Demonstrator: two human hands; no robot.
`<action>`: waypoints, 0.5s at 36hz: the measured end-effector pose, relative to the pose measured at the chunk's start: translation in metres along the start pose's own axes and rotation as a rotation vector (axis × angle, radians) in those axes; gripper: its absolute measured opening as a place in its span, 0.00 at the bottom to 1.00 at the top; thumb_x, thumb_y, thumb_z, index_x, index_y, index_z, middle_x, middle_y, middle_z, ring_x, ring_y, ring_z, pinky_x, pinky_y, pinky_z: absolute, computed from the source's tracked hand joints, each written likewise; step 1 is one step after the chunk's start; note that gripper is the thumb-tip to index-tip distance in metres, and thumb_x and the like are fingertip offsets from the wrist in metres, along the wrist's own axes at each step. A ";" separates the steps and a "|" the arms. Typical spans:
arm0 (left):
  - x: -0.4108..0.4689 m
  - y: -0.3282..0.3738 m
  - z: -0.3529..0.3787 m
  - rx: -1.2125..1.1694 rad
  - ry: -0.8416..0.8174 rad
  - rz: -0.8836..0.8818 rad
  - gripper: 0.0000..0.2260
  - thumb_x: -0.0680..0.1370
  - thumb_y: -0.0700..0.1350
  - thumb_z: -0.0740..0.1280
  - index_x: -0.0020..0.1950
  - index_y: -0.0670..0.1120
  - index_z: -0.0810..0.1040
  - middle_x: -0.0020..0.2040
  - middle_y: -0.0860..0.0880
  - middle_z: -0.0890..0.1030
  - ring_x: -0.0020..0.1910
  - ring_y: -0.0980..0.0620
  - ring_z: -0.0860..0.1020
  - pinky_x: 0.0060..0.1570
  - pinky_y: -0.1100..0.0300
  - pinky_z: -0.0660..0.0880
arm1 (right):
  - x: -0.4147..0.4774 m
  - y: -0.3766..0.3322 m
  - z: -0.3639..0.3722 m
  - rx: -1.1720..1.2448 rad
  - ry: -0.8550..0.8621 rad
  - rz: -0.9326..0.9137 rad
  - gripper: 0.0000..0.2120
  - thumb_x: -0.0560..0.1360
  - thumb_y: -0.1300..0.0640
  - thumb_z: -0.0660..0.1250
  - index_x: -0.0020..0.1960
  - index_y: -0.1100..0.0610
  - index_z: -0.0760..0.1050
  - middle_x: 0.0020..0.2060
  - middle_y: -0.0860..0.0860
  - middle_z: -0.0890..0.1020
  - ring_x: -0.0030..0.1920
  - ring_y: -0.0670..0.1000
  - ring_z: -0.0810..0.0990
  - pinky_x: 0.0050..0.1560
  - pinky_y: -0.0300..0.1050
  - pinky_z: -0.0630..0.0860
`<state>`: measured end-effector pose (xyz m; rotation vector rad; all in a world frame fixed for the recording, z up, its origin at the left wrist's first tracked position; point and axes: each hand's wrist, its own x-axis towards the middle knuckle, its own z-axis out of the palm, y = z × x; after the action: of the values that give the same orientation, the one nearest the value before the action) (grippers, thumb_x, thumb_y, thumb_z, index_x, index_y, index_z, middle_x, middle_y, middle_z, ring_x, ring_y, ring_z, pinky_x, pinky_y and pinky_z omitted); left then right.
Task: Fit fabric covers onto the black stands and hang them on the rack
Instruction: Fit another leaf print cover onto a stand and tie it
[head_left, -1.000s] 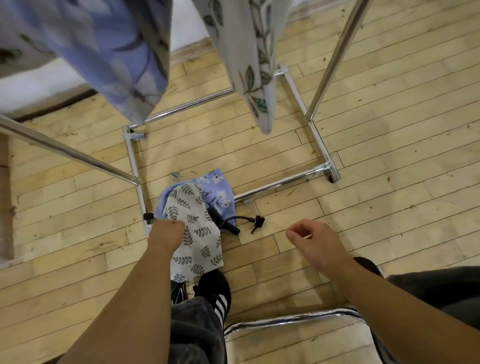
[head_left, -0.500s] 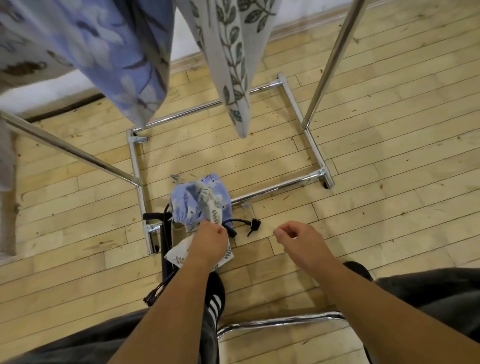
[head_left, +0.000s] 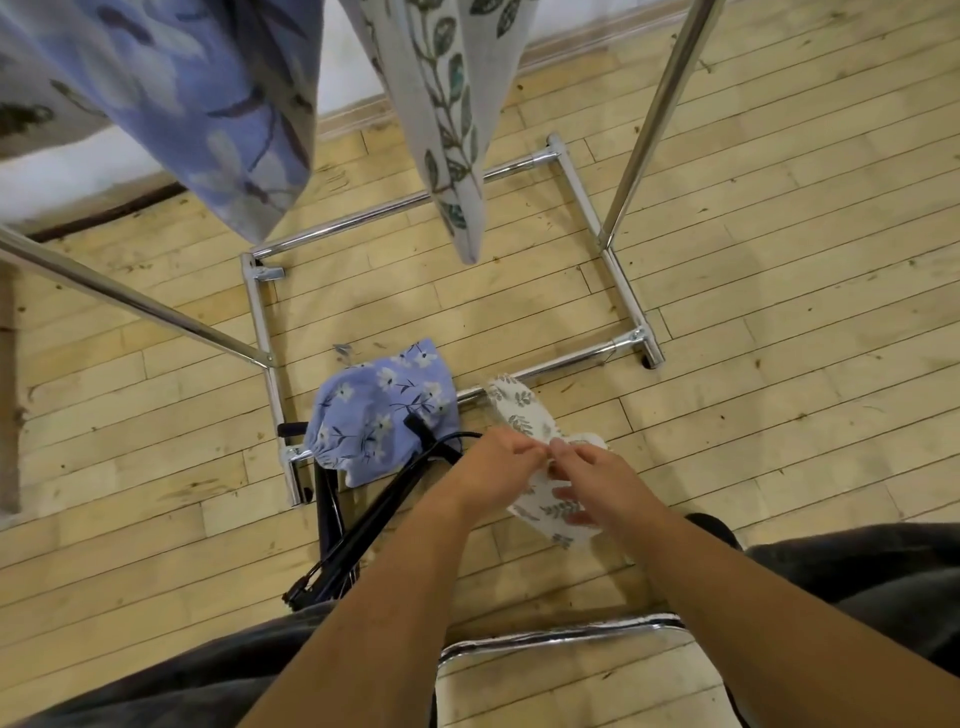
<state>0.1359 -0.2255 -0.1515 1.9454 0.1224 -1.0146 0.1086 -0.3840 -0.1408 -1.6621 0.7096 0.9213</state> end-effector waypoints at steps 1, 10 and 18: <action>-0.001 0.005 0.002 -0.023 -0.023 0.001 0.15 0.83 0.51 0.62 0.41 0.51 0.84 0.40 0.50 0.81 0.38 0.51 0.76 0.41 0.53 0.71 | 0.001 -0.001 -0.001 0.049 -0.003 0.017 0.20 0.83 0.39 0.61 0.66 0.52 0.76 0.56 0.49 0.83 0.54 0.52 0.83 0.54 0.53 0.84; -0.016 0.024 0.010 -0.144 -0.251 -0.088 0.11 0.81 0.58 0.66 0.54 0.57 0.86 0.51 0.58 0.86 0.50 0.57 0.81 0.54 0.57 0.79 | 0.009 -0.003 -0.013 0.365 -0.068 0.157 0.25 0.77 0.37 0.70 0.63 0.56 0.80 0.53 0.56 0.87 0.54 0.59 0.87 0.51 0.58 0.85; -0.018 0.020 0.003 -0.465 -0.262 -0.190 0.12 0.82 0.53 0.66 0.60 0.49 0.84 0.57 0.51 0.86 0.48 0.55 0.81 0.49 0.56 0.78 | 0.005 -0.005 -0.011 0.310 0.044 0.086 0.10 0.82 0.61 0.64 0.59 0.57 0.82 0.47 0.59 0.87 0.47 0.58 0.87 0.40 0.51 0.84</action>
<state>0.1318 -0.2342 -0.1262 1.3880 0.3667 -1.2313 0.1175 -0.3933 -0.1406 -1.3898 0.9111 0.7912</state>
